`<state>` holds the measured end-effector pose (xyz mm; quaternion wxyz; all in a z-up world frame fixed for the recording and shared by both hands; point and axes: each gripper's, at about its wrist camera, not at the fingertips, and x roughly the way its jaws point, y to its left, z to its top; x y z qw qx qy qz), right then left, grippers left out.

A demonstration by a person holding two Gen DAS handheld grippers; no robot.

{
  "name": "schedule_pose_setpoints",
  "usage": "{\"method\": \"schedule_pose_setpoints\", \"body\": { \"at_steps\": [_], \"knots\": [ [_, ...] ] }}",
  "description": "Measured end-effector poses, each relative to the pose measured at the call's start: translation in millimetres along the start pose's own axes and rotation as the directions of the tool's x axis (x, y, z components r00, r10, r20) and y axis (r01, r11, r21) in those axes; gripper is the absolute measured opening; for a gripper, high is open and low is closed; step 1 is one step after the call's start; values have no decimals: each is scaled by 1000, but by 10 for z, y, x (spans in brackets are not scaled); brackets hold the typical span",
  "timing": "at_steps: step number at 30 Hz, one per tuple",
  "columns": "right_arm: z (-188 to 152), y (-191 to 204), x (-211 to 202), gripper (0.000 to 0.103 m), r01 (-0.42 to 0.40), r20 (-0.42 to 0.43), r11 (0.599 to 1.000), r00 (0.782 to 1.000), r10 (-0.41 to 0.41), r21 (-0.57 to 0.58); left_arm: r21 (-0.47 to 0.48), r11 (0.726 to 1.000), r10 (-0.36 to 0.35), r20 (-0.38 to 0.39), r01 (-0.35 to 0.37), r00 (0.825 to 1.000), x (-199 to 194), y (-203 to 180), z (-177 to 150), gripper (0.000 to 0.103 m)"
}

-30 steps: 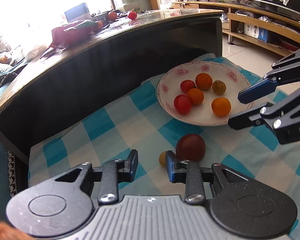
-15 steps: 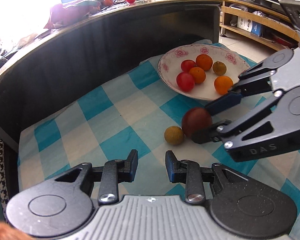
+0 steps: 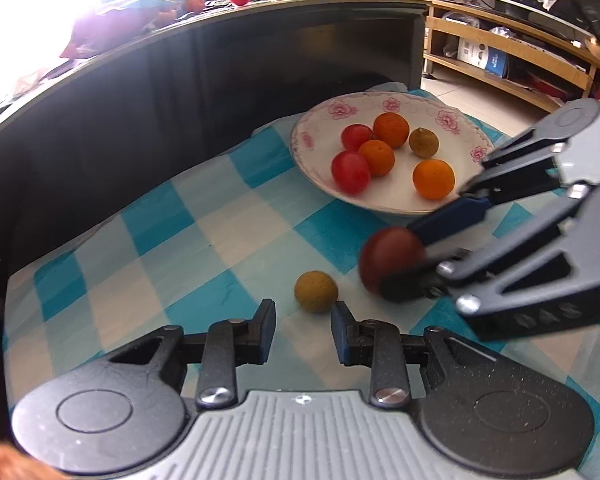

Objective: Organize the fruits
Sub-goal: 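Grasp the dark red plum with the right gripper while the left gripper grasps the small brown fruit, then carry the plum and brown fruit over the white bowl and lower them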

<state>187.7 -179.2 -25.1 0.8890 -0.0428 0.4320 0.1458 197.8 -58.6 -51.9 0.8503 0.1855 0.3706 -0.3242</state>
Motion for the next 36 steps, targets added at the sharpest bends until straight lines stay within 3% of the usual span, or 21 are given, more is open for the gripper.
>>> {"method": "schedule_pose_setpoints", "body": {
  "at_steps": [8,18,29,36],
  "knots": [
    [-254,-112,-301,32,0,-48,999,999,2,41,-29,999,-22,15,22,1000,151,-27,85,40],
    [-474,-308,-590,32,65,-68,993,996,-58,102,-25,999,25,-20,-26,999,43,-181,53,35],
    [-767,-276,-816,32,117,-101,991,989,-111,59,-23,999,-31,-66,30,997,-367,-712,-89,35],
    [-875,-279,-824,33,113,-91,993,990,-111,22,-55,998,-15,-93,10,996,-393,-856,-221,35]
  ]
}}
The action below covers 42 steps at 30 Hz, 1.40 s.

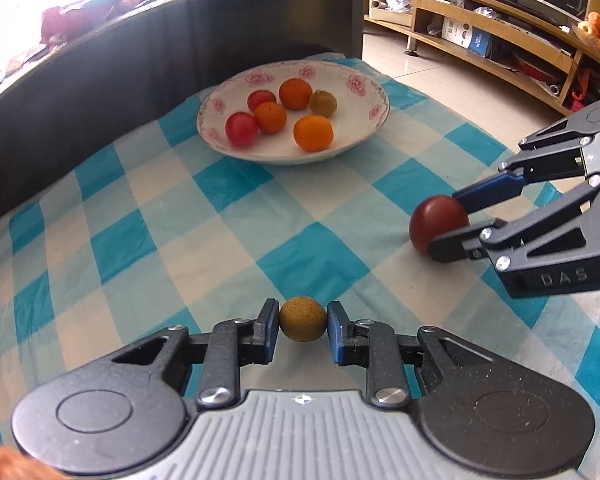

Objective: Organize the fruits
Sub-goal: 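Carry the plum and brown fruit over the white bowl and lower them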

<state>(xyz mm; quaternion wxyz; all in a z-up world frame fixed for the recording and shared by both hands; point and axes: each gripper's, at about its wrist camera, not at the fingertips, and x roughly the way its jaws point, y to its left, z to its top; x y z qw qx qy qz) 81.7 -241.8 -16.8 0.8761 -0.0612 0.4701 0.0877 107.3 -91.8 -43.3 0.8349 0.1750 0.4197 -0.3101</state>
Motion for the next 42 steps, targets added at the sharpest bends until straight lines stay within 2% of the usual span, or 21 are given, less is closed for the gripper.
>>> {"method": "schedule_pose_setpoints", "body": {
  "at_steps": [13,17,42],
  "knots": [
    [92,9,133,33,-33,1,999,999,33,9,-31,999,-25,5,25,1000,36,78,-86,36],
    [103,-27,194,33,-60,-21,997,998,61,46,-20,1000,-22,5,22,1000,29,69,-95,36],
    [164,40,190,32,-40,-35,999,999,41,14,-22,1000,-2,-7,2,1000,-7,78,-74,35]
  ]
}}
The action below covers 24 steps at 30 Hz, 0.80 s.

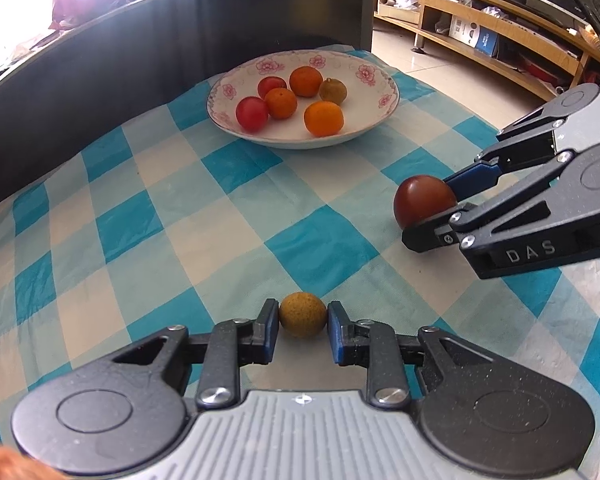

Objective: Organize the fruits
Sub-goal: 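Carry the plum and brown fruit over the white bowl and lower them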

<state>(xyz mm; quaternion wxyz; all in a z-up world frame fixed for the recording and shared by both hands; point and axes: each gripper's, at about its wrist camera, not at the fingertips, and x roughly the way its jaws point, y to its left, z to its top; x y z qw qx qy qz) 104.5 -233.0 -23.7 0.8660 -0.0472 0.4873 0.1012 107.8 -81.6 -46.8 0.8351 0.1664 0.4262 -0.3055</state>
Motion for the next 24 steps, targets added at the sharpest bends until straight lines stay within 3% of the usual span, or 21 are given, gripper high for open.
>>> {"method": "schedule_pose_setpoints", "body": {
  "at_steps": [24],
  "knots": [
    [328,-36,-175,32,96,119,995,989,-92,-30,2,996,83,173,-85,981,24,72,682,36]
  ]
}}
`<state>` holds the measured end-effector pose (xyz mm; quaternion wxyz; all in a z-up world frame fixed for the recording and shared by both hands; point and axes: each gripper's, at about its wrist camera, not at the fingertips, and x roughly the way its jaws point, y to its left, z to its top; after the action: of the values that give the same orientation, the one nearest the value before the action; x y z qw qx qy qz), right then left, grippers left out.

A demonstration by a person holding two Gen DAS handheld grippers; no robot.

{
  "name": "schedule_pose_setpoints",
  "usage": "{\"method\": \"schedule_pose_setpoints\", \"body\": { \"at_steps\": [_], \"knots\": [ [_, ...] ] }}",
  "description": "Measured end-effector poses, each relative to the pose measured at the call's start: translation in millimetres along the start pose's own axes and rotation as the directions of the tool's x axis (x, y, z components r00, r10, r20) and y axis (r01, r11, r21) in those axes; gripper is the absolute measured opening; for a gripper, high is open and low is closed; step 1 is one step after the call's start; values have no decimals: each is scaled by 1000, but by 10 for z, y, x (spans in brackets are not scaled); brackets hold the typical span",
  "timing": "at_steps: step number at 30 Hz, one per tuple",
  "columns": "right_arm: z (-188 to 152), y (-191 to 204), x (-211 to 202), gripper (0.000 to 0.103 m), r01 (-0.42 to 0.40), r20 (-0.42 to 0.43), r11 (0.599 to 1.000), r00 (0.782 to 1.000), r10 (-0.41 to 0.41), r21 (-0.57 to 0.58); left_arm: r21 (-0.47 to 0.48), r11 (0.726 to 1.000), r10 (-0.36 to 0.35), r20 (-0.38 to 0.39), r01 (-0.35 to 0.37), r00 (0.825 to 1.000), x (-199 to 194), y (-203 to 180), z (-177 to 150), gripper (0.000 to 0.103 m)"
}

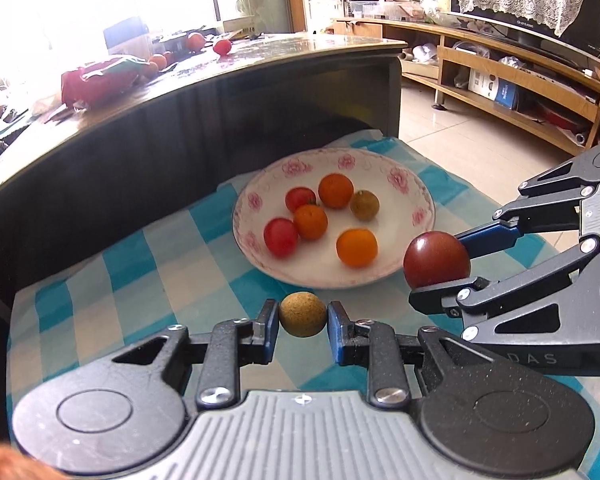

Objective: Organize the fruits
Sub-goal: 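Carry the plum and brown fruit over the white bowl and lower them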

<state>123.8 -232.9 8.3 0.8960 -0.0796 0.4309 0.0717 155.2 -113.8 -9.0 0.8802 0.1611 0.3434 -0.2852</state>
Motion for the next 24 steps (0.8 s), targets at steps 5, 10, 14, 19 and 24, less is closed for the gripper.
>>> {"method": "schedule_pose_setpoints", "body": {
  "at_steps": [5,10,14,19,24],
  "knots": [
    [91,-87,58,32,28,22,1000,999,-28,7,-7,1000,14,10,-14,1000,139,43,94,36],
    [195,-211,164,32,59,39,998,997,-60,23,-22,1000,19,17,-19,1000,299,66,206,36],
    [244,-276,252,32,76,50,997,996,-78,24,-7,1000,22,7,-22,1000,427,36,263,36],
    [308,-374,394,32,97,51,995,994,-98,30,-5,1000,23,-2,-23,1000,545,-1,309,36],
    [357,-422,485,32,101,61,994,993,-102,30,4,999,31,-12,-31,999,606,-19,333,36]
  ]
}}
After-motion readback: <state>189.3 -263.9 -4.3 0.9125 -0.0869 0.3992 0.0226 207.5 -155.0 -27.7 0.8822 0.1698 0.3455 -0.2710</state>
